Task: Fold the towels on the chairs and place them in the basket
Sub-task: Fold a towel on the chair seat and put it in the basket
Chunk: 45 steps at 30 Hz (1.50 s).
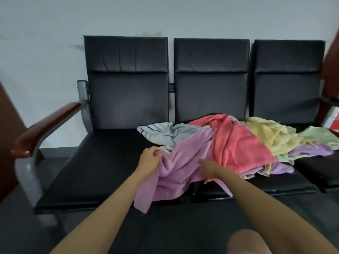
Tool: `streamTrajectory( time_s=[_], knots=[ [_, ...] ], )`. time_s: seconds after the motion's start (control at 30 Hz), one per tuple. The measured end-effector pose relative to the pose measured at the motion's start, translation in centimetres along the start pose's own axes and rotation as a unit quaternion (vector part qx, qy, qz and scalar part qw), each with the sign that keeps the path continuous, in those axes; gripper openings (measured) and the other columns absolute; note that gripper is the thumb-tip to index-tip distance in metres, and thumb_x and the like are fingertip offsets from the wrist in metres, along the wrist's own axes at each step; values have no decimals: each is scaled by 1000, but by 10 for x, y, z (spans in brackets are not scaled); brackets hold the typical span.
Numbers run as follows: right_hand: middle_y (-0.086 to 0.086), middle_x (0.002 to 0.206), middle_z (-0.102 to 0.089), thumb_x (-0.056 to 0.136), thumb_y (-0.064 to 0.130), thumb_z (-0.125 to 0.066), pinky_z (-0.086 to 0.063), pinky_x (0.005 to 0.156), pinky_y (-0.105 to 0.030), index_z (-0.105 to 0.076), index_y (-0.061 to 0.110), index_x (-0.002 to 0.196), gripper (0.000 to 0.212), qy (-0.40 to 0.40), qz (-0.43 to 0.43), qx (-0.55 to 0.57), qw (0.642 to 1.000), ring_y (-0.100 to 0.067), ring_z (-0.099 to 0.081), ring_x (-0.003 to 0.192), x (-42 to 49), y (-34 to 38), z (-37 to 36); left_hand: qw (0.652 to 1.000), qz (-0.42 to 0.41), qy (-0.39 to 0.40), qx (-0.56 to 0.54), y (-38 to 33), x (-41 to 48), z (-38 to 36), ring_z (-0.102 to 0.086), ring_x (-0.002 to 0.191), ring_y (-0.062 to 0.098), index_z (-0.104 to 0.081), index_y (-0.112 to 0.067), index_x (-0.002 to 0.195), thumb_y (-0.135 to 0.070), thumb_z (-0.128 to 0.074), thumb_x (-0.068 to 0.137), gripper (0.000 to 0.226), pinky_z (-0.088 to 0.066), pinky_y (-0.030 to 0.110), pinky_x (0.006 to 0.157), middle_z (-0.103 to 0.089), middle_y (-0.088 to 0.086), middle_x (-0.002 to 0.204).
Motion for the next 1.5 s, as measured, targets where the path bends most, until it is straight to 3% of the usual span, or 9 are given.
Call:
streamTrajectory(
  time_s=[0.17,0.33,0.47,0.67,0.8,0.93,1.1,1.27,1.5],
  knots=[
    [-11,148,-31,93,30,-51,-31,109,-45,-28,21,146,58,-120,-52,-3,991,-31,-29,136,8,-32,7,995,-37,50,84,0,1,-65,-48,85,21,-68,-2,92,-6,-55,88,14,-30,17,66,-50,1,83],
    [-23,154,-11,93,24,-18,-39,102,-51,-10,16,151,58,-240,-155,73,955,-42,-27,137,20,-87,9,969,-49,93,225,6,17,-132,-45,115,27,-58,-8,115,-32,-57,91,34,-37,32,96,-44,9,124],
    [-21,121,-58,86,1,-49,-47,87,-41,-54,3,122,37,-301,-117,176,930,-37,-57,109,28,-121,32,952,-87,53,288,17,32,-150,-54,99,21,-65,-14,101,-32,-47,96,26,-40,30,86,-55,4,116],
    [-29,145,-28,88,-8,-37,-26,101,-30,-43,-7,128,41,-494,-101,290,814,-37,-38,127,18,-132,122,992,37,-115,-28,8,59,-114,-49,74,17,-54,-5,80,-11,-45,94,18,-36,25,64,-55,11,85],
    [-7,159,9,91,7,-45,-3,116,-48,-16,15,151,67,-298,-167,163,926,-33,8,146,37,-123,106,983,23,-140,-119,-16,58,-82,-49,80,15,-54,-9,85,-14,-46,95,14,-40,26,73,-53,6,90],
    [-10,150,-32,88,27,-51,-29,109,-39,-39,22,143,56,-161,4,119,980,-27,-30,138,38,-74,68,980,-55,-139,-132,-44,38,-61,-47,73,2,-53,-12,80,-10,-50,94,15,-37,10,67,-52,-4,81],
    [-15,123,-58,96,13,-42,-41,86,-36,-58,10,122,31,-297,-43,178,937,-29,-55,113,-6,-50,90,975,-68,-156,-145,-57,12,-28,-48,75,5,-55,-9,81,-10,-51,94,14,-38,11,68,-53,-3,82],
    [-7,104,-69,83,-7,-42,-37,82,-7,-66,3,108,36,-440,143,352,814,-21,-61,100,-68,-11,155,971,4,-170,-166,-51,-3,5,-48,75,12,-57,-4,85,-12,-49,93,14,-41,22,66,-55,3,82],
    [-4,87,-60,87,-3,-43,-44,71,-29,-61,7,98,24,-319,105,330,882,-20,-55,80,-40,42,162,966,74,-140,-202,-23,-6,31,-56,85,17,-61,-8,91,-24,-52,95,18,-49,37,81,-64,8,93]
  ],
)
Point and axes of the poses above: each hand's wrist, its own x-axis towards the middle knuckle, its own z-axis out of the back of the hand, y = z × x, the point moved 5 cm from there along x, towards the middle knuckle
